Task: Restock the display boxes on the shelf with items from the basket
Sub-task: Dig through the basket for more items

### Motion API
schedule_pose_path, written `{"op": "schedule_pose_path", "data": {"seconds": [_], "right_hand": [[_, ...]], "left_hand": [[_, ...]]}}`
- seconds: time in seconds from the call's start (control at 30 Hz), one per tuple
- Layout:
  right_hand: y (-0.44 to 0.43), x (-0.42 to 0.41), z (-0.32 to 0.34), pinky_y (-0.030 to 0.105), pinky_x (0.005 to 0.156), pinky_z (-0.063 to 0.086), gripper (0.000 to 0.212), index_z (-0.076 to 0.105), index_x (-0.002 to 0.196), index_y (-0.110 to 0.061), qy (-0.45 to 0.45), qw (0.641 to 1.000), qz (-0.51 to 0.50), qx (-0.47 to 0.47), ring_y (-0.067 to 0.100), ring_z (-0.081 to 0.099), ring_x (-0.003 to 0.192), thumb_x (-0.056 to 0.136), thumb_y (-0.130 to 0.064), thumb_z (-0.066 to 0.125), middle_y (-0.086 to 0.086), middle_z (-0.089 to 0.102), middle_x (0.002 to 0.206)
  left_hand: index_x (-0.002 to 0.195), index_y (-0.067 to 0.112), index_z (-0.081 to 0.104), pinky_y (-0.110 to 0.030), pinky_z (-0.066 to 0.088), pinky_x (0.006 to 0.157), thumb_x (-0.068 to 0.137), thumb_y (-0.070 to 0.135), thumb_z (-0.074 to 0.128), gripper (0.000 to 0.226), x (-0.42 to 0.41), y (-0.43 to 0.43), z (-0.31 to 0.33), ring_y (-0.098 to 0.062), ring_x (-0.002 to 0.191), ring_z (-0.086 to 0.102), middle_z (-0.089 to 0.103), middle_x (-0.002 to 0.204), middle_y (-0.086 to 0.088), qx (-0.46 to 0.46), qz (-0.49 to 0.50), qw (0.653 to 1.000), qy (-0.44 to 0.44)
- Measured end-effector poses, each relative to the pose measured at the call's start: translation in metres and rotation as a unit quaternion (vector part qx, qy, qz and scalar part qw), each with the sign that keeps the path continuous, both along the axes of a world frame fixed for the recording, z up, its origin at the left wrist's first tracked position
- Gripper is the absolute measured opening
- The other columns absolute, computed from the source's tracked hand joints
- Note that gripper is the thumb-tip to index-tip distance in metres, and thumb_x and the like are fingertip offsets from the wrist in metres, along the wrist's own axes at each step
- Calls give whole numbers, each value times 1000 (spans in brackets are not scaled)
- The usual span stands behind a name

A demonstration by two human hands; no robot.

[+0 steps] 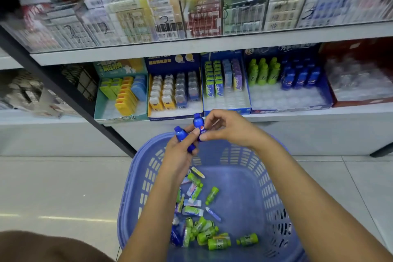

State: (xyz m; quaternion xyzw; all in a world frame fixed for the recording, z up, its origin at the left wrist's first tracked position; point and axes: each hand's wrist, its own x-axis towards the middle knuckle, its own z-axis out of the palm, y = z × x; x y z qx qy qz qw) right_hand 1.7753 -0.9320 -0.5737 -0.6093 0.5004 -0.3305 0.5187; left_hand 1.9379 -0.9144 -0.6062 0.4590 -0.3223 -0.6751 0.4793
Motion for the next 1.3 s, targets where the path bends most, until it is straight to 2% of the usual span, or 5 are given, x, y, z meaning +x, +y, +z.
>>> {"op": "schedule_pose_path", "data": {"seconds": [0.3,0.53,0.97,1.1,1.3], "right_hand": [[-12,-35,32,21,74,54,12,72,87,-20,-13,984,-156,-80,3,63,68,77,-14,75,-3,71,77],[-22,-150,25,26,81,51,28,71,106,-9,150,885,-408,-168,14,65,81,80,-20,72,12,72,93],[-38,-176,-5,21,78,47,26,72,103,-8,194,886,-400,-137,14,63,78,79,-17,74,11,72,90],[-38,-176,-8,12,69,42,26,73,102,-9,176,884,-419,-113,10,62,74,77,-17,76,4,70,85],[-33,-173,4,22,74,45,35,68,108,-5,191,886,-413,-93,14,59,81,77,-18,76,11,68,98]], "left_hand": [[104,22,67,-20,41,55,90,22,63,14,-20,-7,22,-9,61,44,57,70,5,-74,-51,986,-142],[93,8,61,-21,41,47,101,28,36,32,-42,-6,33,-12,57,51,64,82,-7,70,-79,994,-8],[110,0,59,-24,43,58,96,15,25,40,-60,-11,25,-15,67,52,58,77,-6,100,-131,983,75],[112,-1,57,-23,49,58,97,12,29,35,-64,-10,25,-17,69,55,57,82,-8,108,-137,979,102],[109,-4,60,-29,57,78,87,8,49,28,-60,-3,30,-18,82,66,67,92,-10,59,-146,977,145]]}}
